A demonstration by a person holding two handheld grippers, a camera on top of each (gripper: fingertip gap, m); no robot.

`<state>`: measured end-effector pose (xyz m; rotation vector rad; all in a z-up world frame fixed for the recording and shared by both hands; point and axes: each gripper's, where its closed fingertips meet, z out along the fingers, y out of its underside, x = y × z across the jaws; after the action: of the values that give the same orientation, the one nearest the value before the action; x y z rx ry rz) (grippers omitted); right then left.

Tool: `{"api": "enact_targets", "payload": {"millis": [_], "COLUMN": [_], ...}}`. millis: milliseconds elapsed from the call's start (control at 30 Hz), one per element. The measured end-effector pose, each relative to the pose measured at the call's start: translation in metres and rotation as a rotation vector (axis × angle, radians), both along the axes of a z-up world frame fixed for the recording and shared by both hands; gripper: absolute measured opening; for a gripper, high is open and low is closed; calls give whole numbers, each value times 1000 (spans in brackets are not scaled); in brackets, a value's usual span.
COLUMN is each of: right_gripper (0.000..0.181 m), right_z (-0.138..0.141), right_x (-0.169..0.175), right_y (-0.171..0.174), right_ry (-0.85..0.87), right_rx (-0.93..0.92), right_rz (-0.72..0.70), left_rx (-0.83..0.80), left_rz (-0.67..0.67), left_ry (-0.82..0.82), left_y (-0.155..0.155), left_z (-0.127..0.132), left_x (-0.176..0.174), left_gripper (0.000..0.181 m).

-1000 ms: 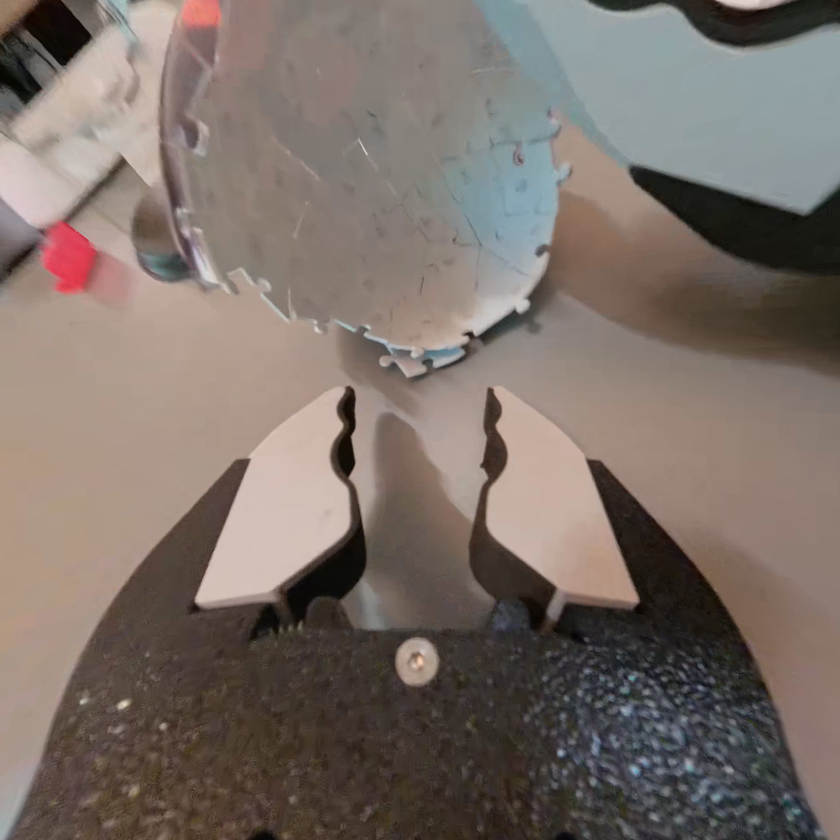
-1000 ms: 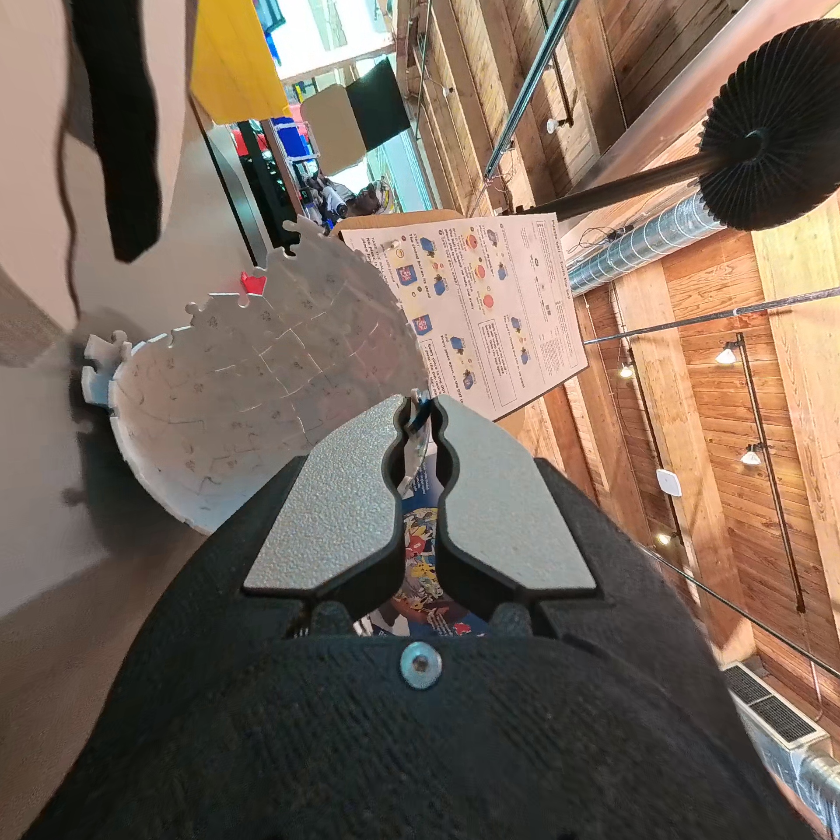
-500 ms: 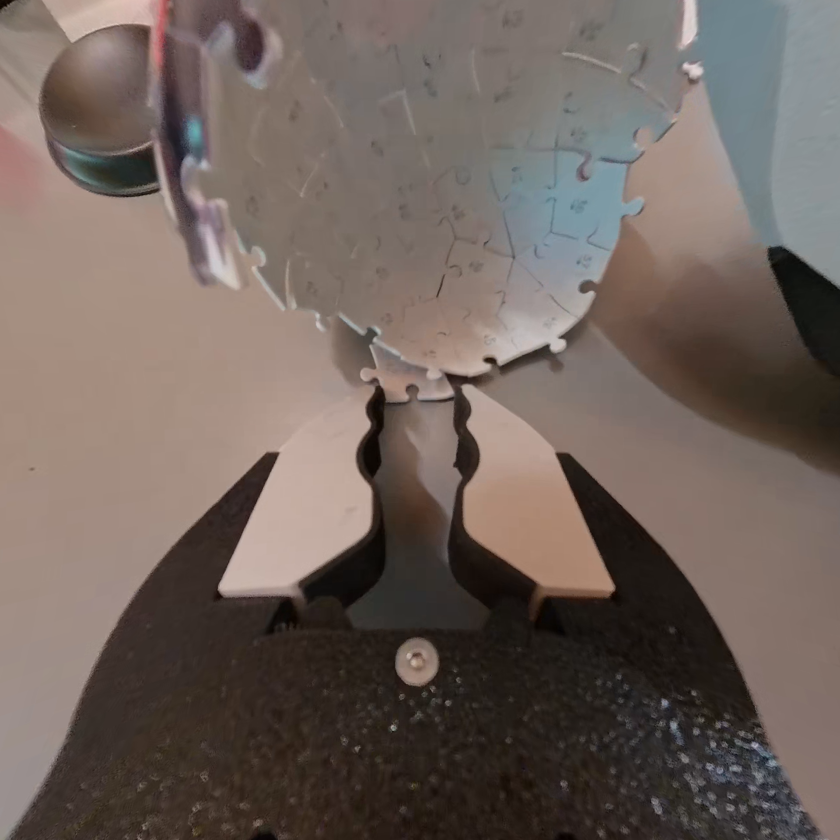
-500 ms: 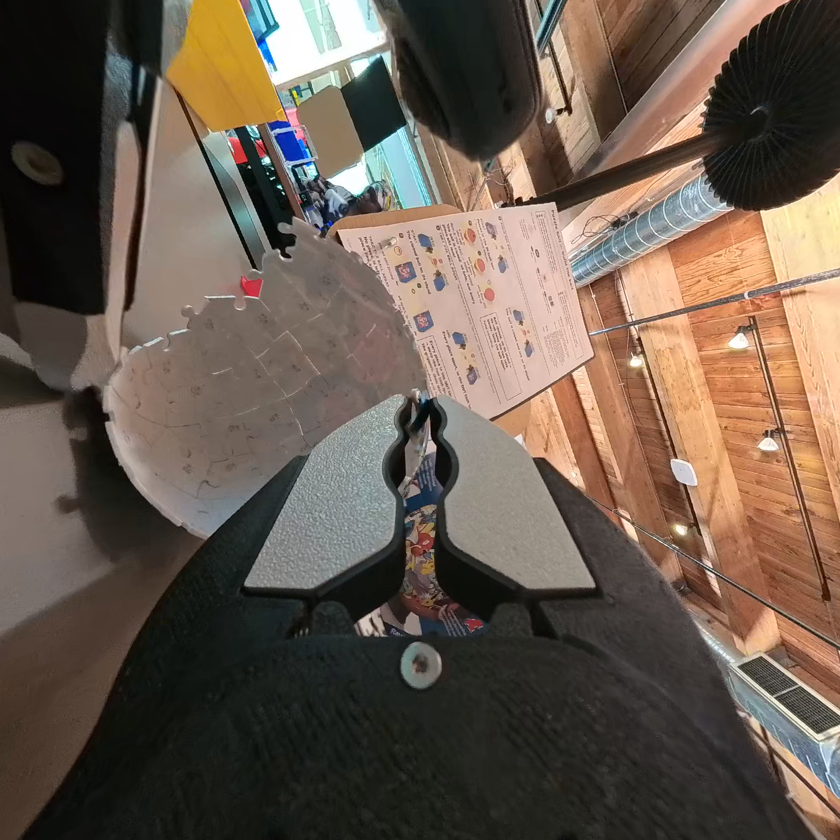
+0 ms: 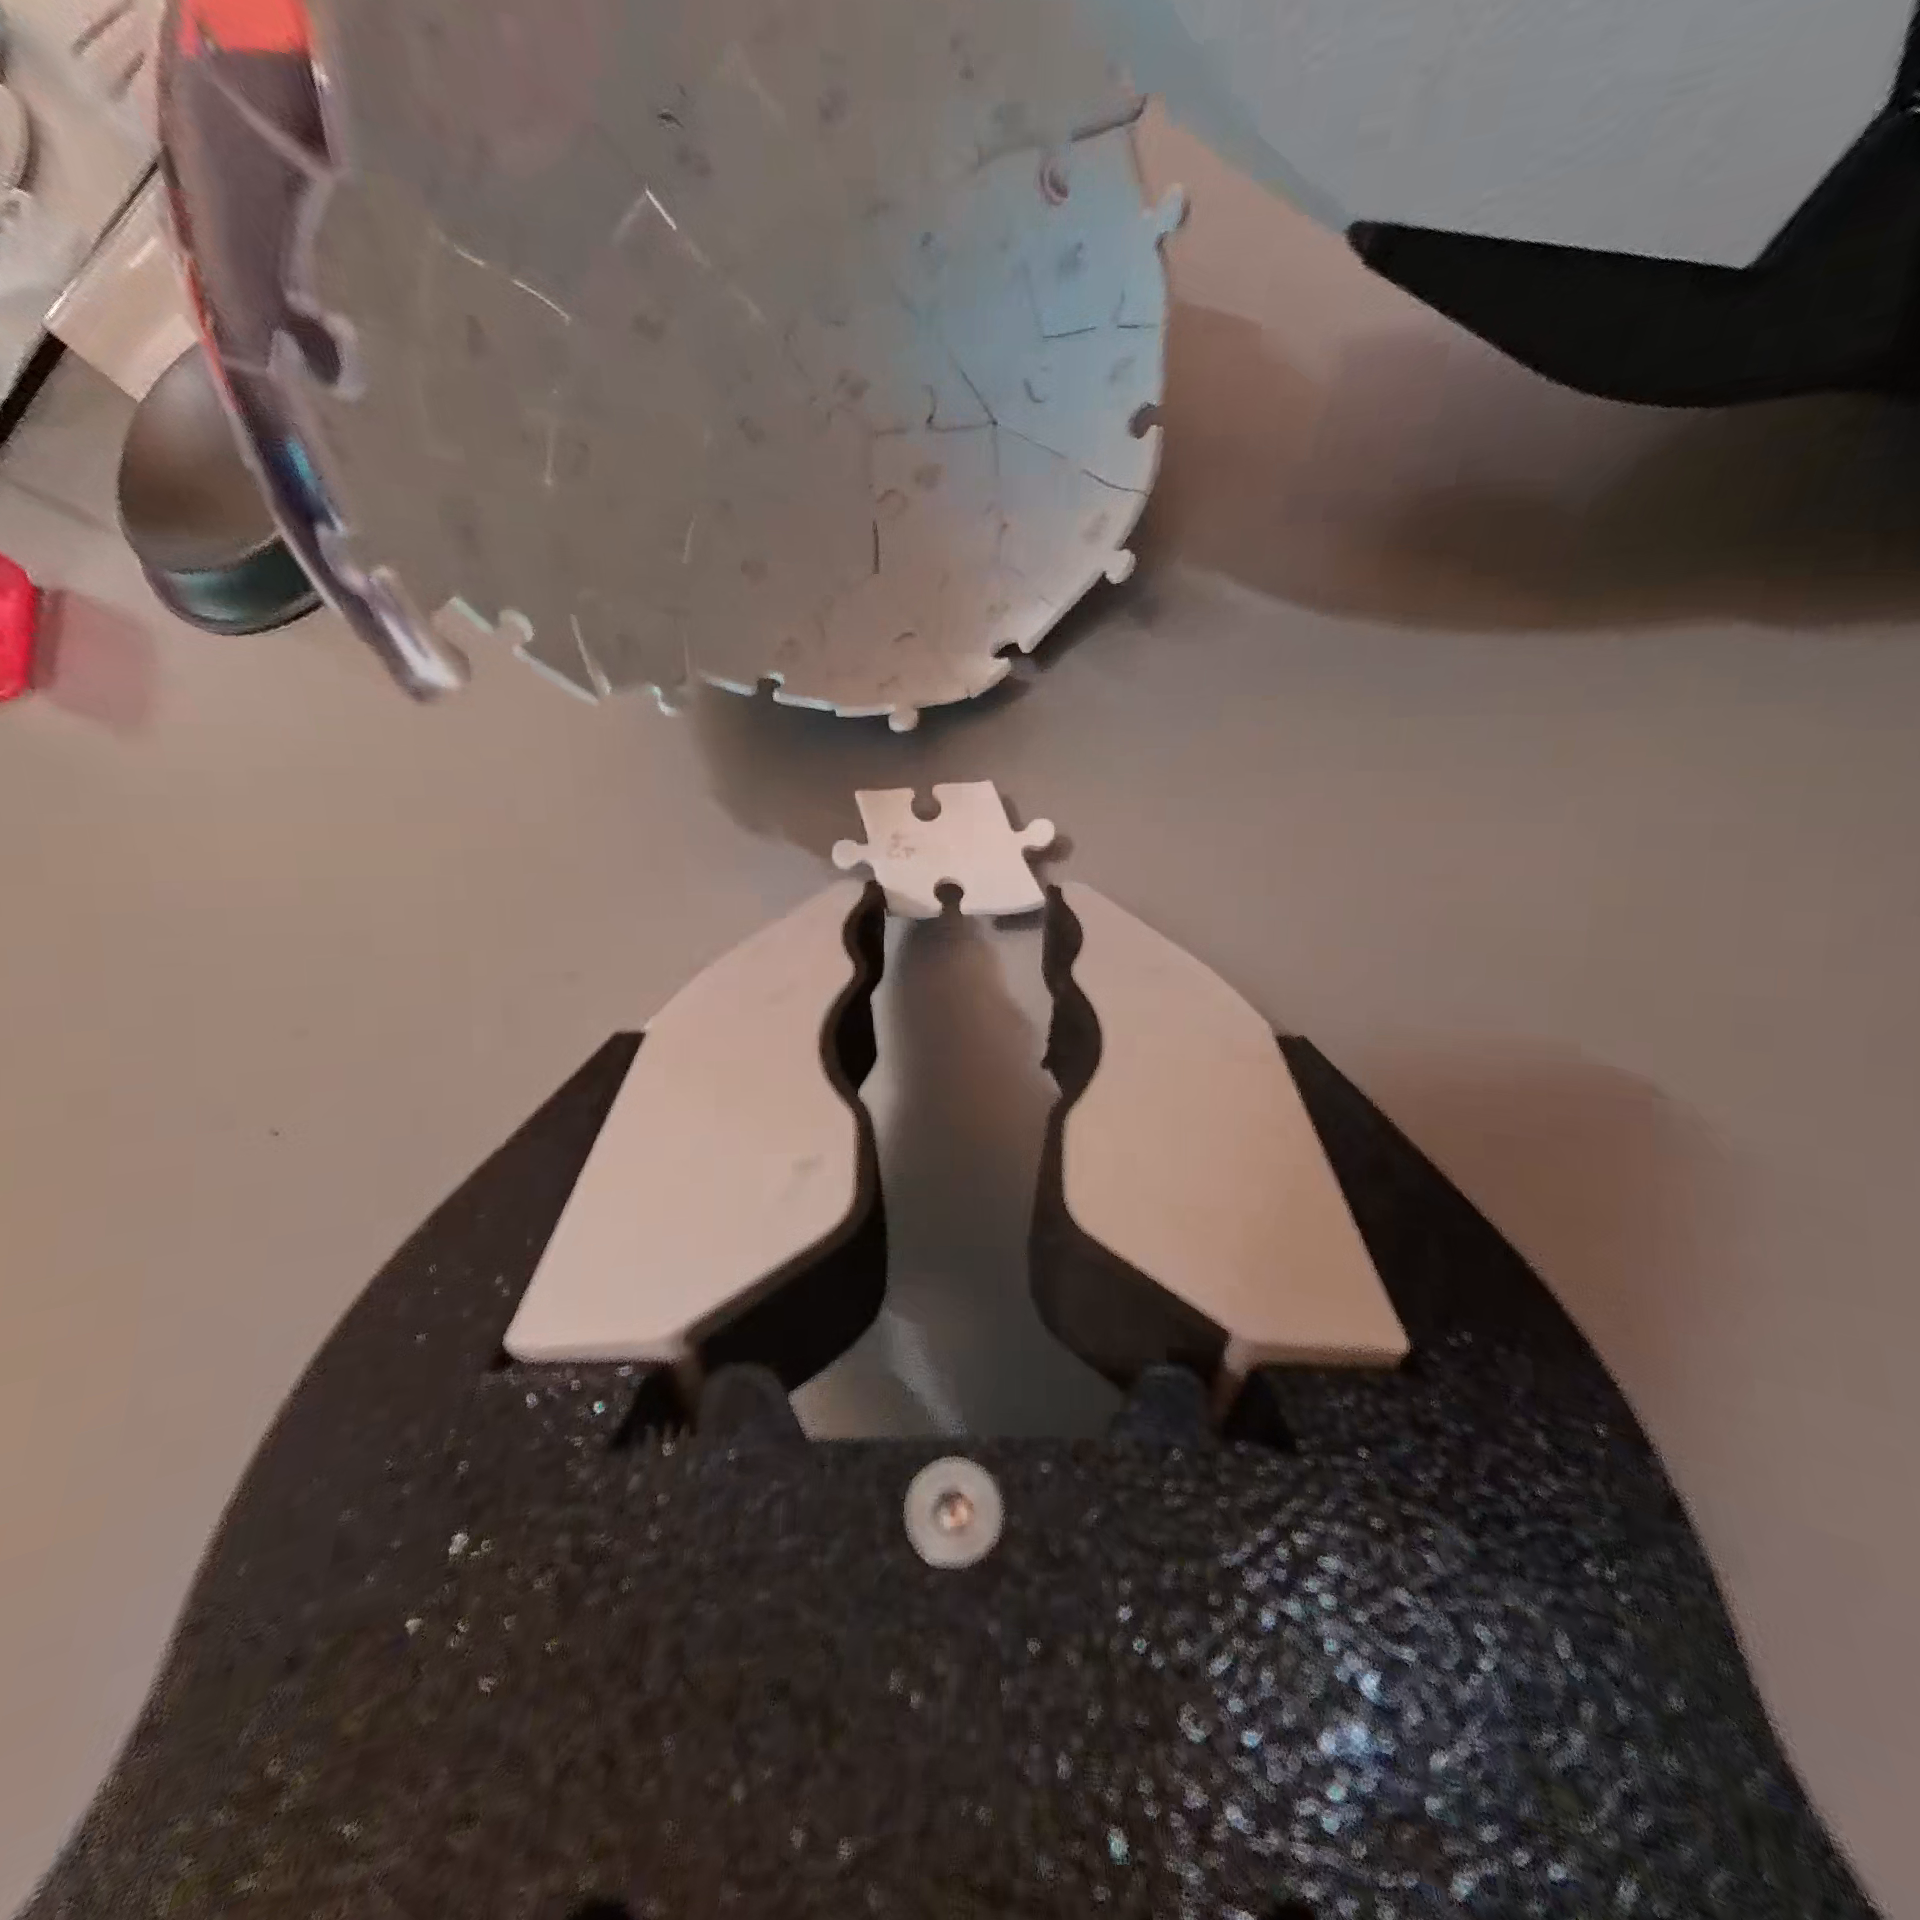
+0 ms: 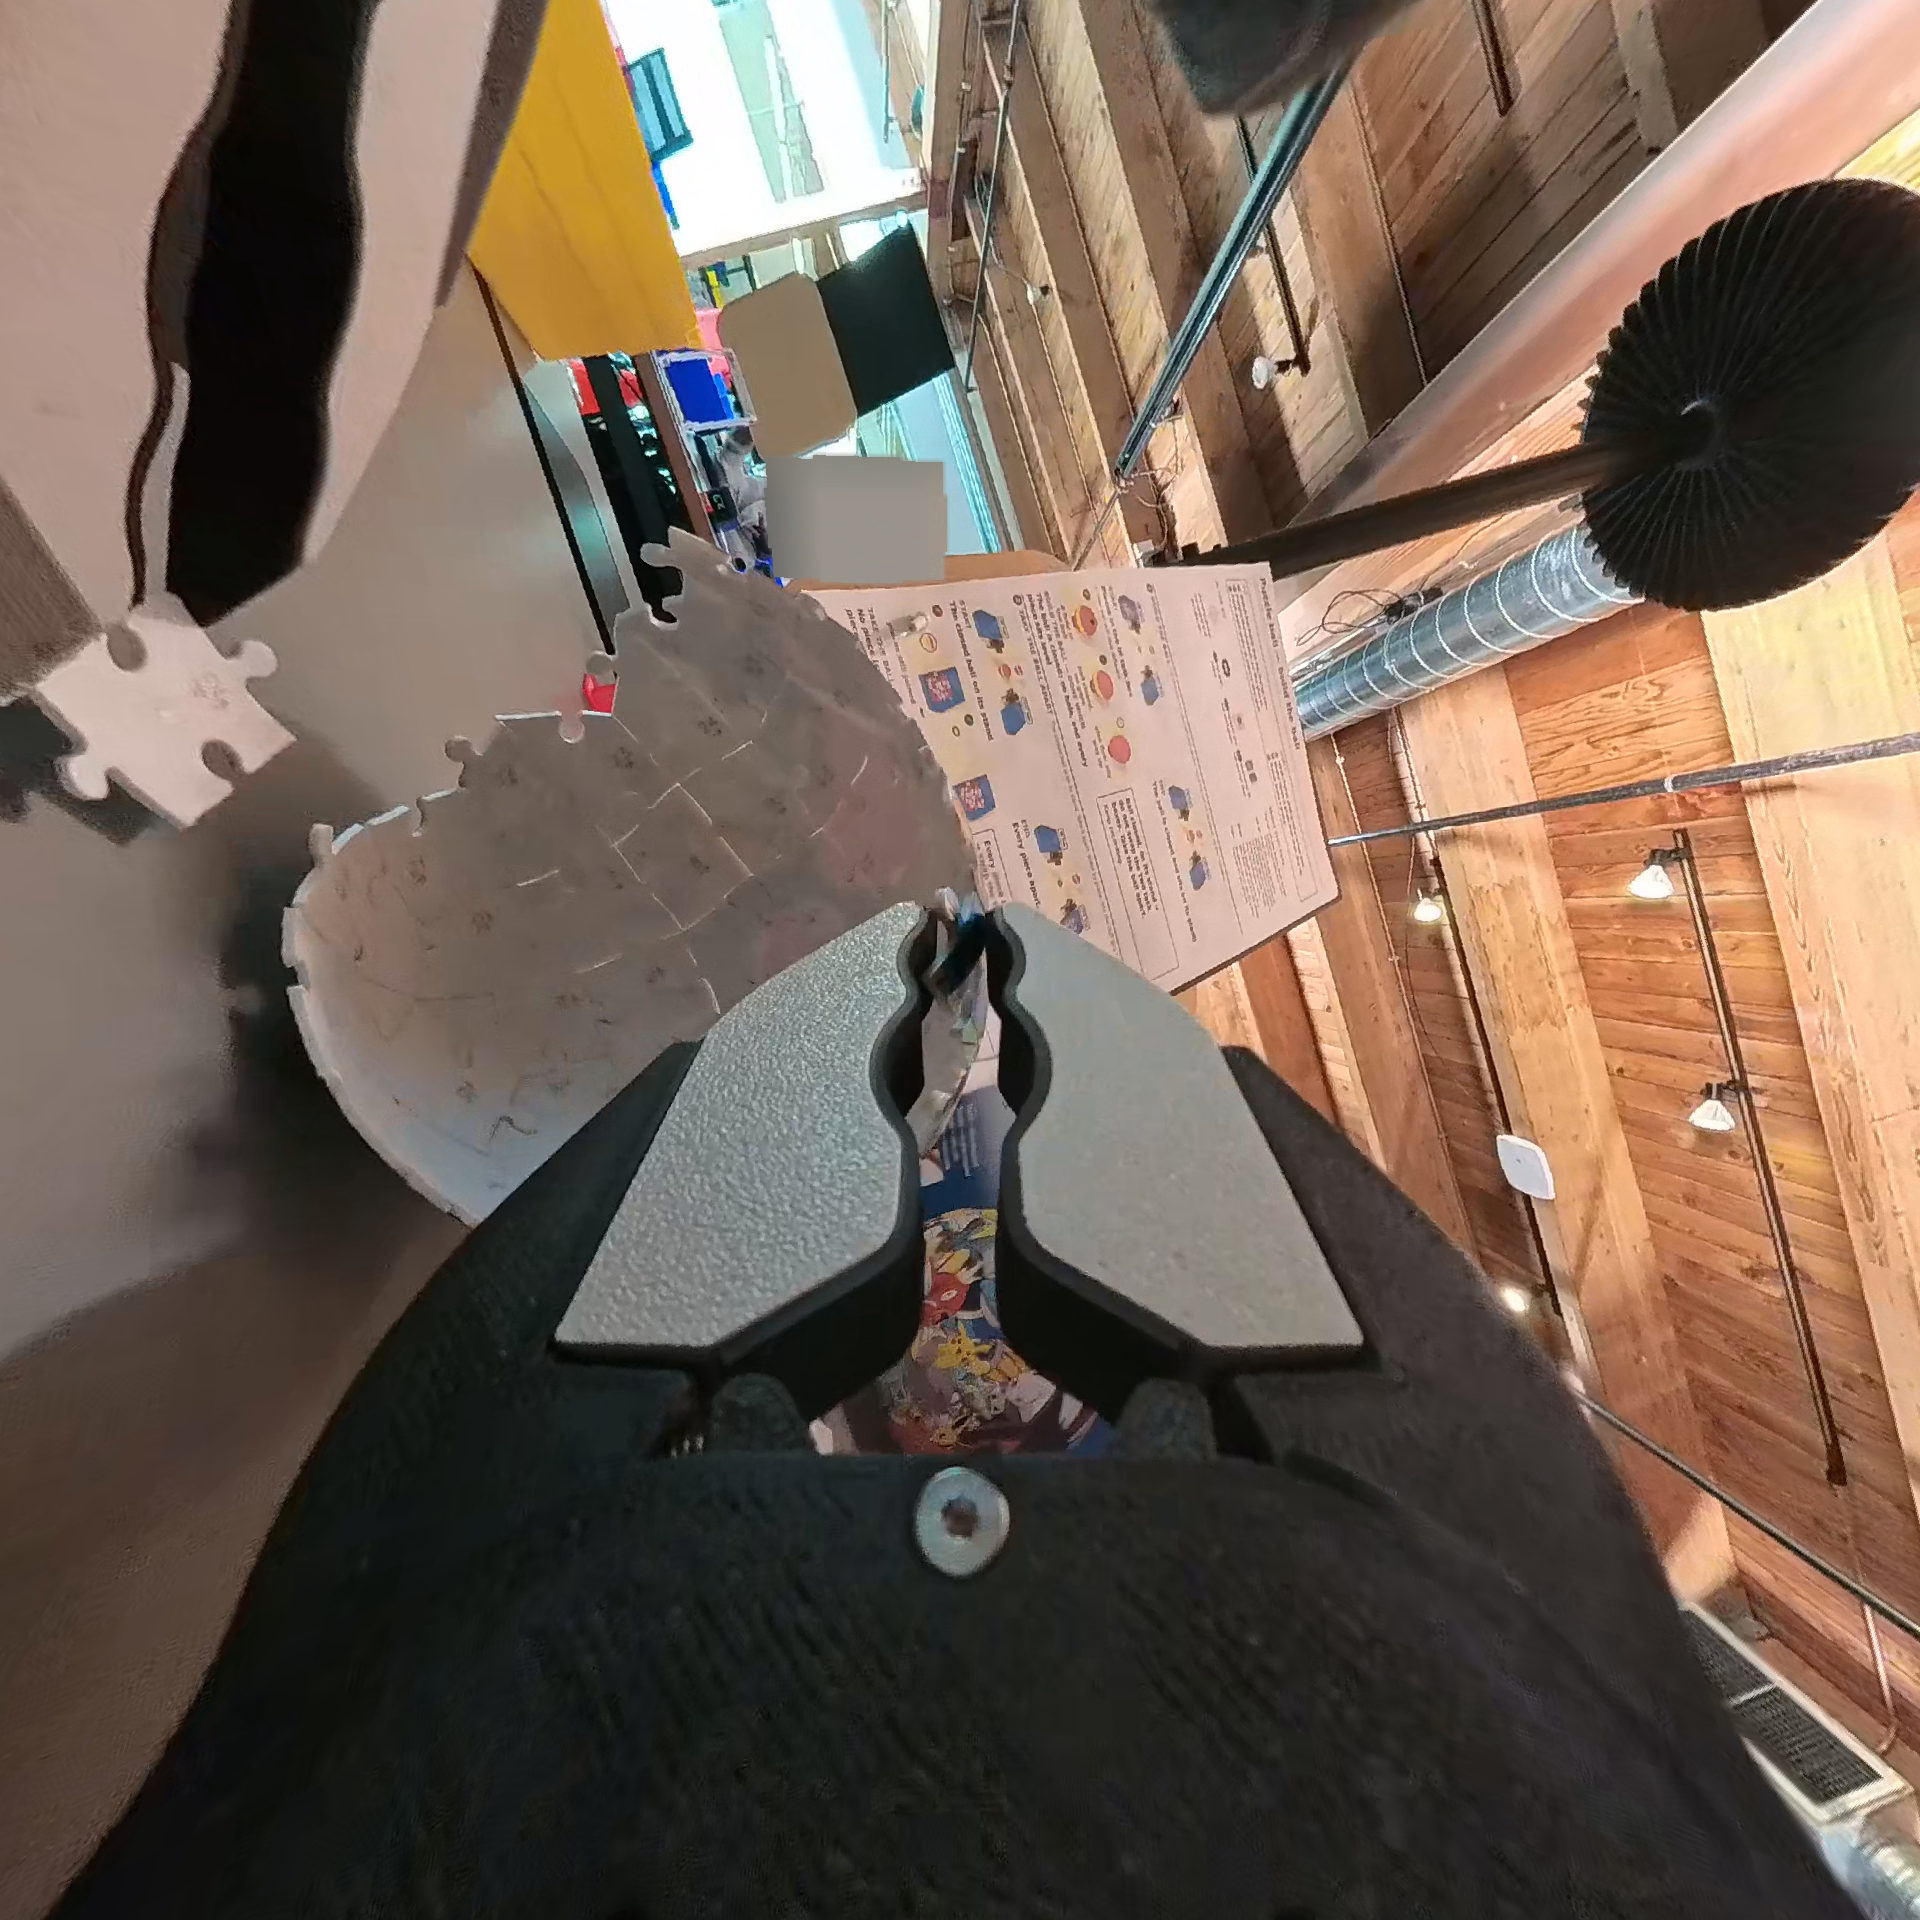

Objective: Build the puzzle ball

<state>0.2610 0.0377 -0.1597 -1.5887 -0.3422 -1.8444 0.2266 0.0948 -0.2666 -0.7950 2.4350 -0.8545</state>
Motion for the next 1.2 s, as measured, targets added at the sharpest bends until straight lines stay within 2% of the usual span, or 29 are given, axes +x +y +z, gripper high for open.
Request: {"api": "enact_targets", "payload": {"millis": [500,833,967,1033,1133,1200], "right_gripper": [10,11,11,12,12,12], "right_z": [-4,-7,-7,-7,-7,-7], "right_x": [-16,-20,-21,-20,-19,-19], "right_y": [16,20,21,20,20,20], "right_ry": [-65,-80,-85,-84,-81,-81], "right_rx": [-89,-113,-123,-122,-118,-119], "right_rz": [45,61,62,60,58,58], "left_rx": [-54,-32,-5,10,45,103], "left_rz": [24,23,13,-6,-2,-7], "left_ry": [28,51,53,-48,-388,-603], "left_y": [-6,-1,7,11,12,9], "left_z": [-3,-7,5,30,79,101], "left_x": [7,7,-1,2,18,26], "left_gripper": [28,32,32,33,37,46]}}
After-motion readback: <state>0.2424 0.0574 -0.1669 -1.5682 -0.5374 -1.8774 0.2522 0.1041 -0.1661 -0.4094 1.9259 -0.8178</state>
